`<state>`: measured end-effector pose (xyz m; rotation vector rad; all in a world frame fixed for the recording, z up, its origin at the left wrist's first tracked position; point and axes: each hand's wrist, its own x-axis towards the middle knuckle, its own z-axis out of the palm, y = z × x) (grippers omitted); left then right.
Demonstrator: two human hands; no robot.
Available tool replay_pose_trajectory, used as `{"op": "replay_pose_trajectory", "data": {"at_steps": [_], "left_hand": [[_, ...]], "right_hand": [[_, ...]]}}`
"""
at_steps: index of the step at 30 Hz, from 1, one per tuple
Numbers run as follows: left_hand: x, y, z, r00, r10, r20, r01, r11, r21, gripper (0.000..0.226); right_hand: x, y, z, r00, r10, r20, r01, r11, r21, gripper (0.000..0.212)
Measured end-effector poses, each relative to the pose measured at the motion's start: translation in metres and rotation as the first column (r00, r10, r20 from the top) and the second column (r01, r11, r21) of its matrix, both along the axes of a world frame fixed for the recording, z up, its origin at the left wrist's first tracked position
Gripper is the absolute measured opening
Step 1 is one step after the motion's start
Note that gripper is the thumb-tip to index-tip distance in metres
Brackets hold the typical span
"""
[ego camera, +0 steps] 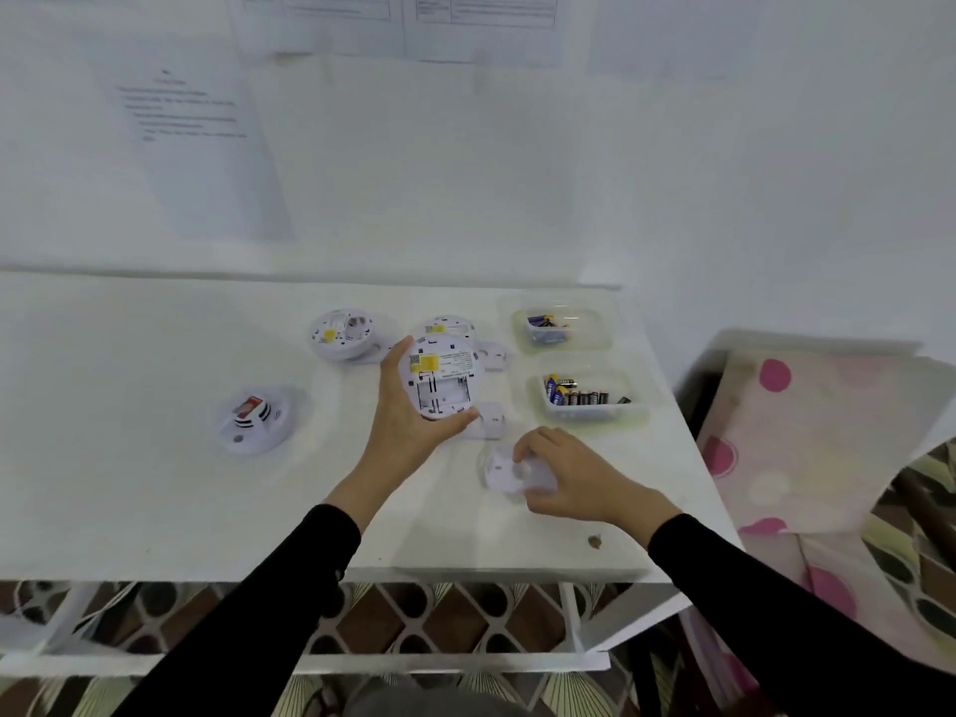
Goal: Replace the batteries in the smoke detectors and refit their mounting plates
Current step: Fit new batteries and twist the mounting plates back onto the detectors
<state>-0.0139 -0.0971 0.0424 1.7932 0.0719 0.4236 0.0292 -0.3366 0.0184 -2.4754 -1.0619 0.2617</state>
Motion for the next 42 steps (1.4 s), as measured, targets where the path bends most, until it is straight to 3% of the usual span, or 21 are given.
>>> {"op": "replay_pose_trajectory", "data": {"at_steps": [7,11,14,17,19,22,25,27,37,40,42], "left_hand": [[-0.001,-0.021,-0.001,1.0,0.016,0.014,-0.016,0.999,0.037,0.104],[0.011,-0.021,0.004,1.0,0.009,0.013,-0.01,0.998,0.062,0.104],[0.027,-0.016,0.011,1.0,0.005,-0.001,-0.005,0.998,0.068,0.108],[0.044,-0.011,0.019,1.0,-0.015,-0.001,0.015,0.996,0.083,0.108],[0.056,-0.008,0.026,1.0,-0.023,0.0,0.023,0.995,0.096,0.107],[0.075,-0.003,0.035,0.999,-0.042,0.005,0.042,0.994,0.099,0.108],[0.091,0.002,0.043,0.997,-0.079,0.009,0.078,0.994,0.079,0.109],[0.097,0.007,0.045,0.996,-0.088,0.014,0.087,0.993,0.079,0.109],[0.113,0.026,0.043,0.995,-0.096,-0.016,0.097,0.991,0.09,0.111],[0.116,0.03,0.042,0.993,-0.118,-0.016,0.119,0.988,0.103,0.11],[0.117,0.032,0.041,0.992,-0.124,-0.013,0.125,0.987,0.102,0.111]], "right_hand": [[0.011,-0.008,-0.016,0.998,0.023,-0.054,-0.021,0.999,0.028,0.039],[0.016,-0.005,-0.007,0.997,0.031,-0.068,-0.021,0.99,0.138,0.028],[0.039,0.006,0.018,0.996,-0.078,-0.051,0.091,0.93,0.357,0.011],[0.089,0.012,0.041,0.963,-0.257,-0.079,0.265,0.856,0.445,0.015],[0.128,0.014,0.045,0.922,-0.386,-0.033,0.367,0.844,0.392,0.021],[0.172,0.018,0.048,0.773,-0.635,-0.01,0.621,0.752,0.221,0.03],[0.193,0.025,0.049,0.737,-0.675,0.031,0.675,0.734,-0.077,0.034],[0.199,0.032,0.048,0.737,-0.675,0.038,0.67,0.722,-0.172,0.032],[0.214,0.047,0.03,0.606,-0.795,0.009,0.779,0.592,-0.208,0.04],[0.208,0.048,0.032,0.584,-0.811,-0.029,0.801,0.582,-0.14,0.033],[0.199,0.051,0.038,0.563,-0.823,-0.075,0.825,0.565,-0.012,0.023]]}}
